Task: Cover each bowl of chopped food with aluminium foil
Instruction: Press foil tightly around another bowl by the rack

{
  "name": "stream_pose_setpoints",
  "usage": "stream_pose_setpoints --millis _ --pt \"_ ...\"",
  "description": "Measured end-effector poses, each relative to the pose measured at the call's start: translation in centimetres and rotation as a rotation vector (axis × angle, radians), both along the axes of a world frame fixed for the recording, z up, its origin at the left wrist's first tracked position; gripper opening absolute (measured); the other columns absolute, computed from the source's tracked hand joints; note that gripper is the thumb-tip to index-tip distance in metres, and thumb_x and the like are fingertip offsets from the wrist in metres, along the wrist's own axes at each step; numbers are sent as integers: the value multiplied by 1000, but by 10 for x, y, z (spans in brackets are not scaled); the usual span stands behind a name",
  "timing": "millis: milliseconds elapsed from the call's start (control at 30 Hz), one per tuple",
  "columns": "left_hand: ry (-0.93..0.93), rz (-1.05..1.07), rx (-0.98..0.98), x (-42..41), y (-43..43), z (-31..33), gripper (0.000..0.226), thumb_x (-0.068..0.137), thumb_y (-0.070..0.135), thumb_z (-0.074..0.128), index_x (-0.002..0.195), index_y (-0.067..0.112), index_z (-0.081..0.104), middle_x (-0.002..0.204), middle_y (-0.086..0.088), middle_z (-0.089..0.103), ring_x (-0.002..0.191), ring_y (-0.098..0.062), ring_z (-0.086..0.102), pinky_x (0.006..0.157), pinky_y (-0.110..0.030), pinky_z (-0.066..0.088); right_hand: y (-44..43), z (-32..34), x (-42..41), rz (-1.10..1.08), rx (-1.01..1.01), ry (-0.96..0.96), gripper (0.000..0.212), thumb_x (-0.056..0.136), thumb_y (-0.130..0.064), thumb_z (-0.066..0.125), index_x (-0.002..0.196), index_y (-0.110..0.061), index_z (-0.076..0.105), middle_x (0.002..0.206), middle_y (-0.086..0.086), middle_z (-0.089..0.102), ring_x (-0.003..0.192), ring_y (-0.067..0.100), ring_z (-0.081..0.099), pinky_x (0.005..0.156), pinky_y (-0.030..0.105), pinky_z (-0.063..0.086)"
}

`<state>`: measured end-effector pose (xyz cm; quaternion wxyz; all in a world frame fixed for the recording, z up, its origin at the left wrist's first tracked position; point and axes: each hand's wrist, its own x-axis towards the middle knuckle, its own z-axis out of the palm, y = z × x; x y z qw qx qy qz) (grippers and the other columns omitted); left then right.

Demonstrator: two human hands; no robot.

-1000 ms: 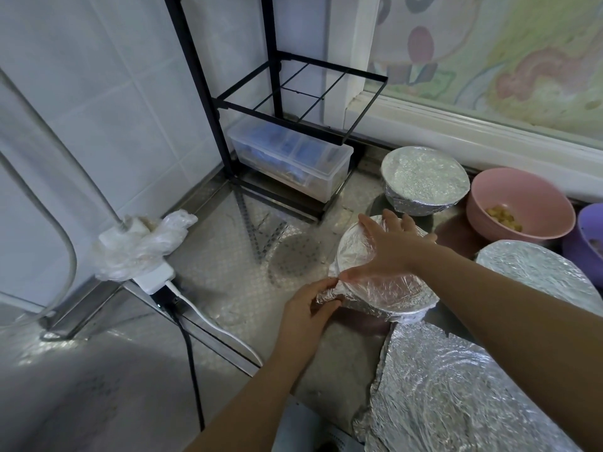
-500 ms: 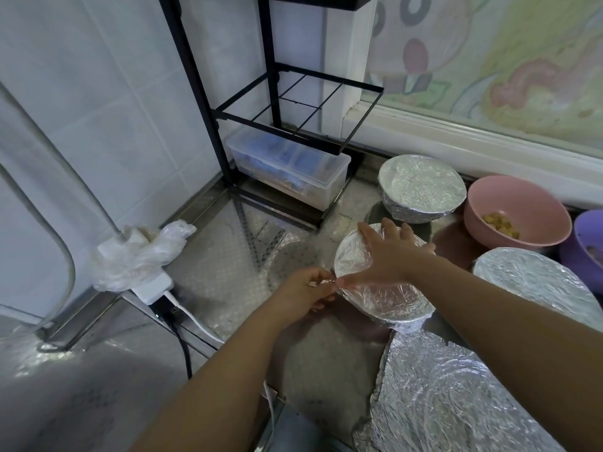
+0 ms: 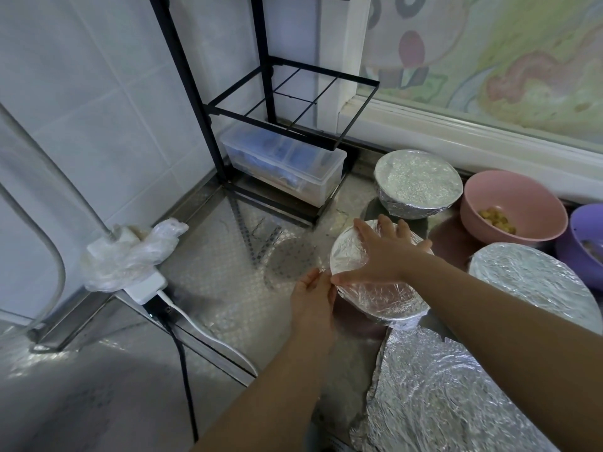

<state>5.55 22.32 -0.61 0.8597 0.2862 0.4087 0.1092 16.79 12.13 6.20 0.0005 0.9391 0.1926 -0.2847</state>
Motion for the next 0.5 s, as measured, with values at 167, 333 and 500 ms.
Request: stream_pose_setpoints --millis 167,333,500 --pt "-31 -31 90 -2 -9 7 30 97 -5 54 123 2 64 113 -15 73 105 -25 70 100 -36 53 0 -1 -1 -2 13 -7 140 46 -103 54 155 -48 -15 168 2 -22 153 41 -18 109 82 3" --pt "27 -59 368 -5 -16 10 41 96 -8 52 127 14 65 120 -3 72 114 -20 67 104 -39 51 -1 -3 -1 -2 23 -15 142 43 -104 53 155 -49 -14 168 2 -21 153 41 -17 109 82 3" --pt "26 -311 766 -10 -6 20 50 94 -9 45 122 23 72 111 9 74 102 -3 68 91 -16 52 -1 -5 0 5 22 -29 141 43 -104 54 155 -49 -13 168 1 -20 153 41 -16 108 82 4"
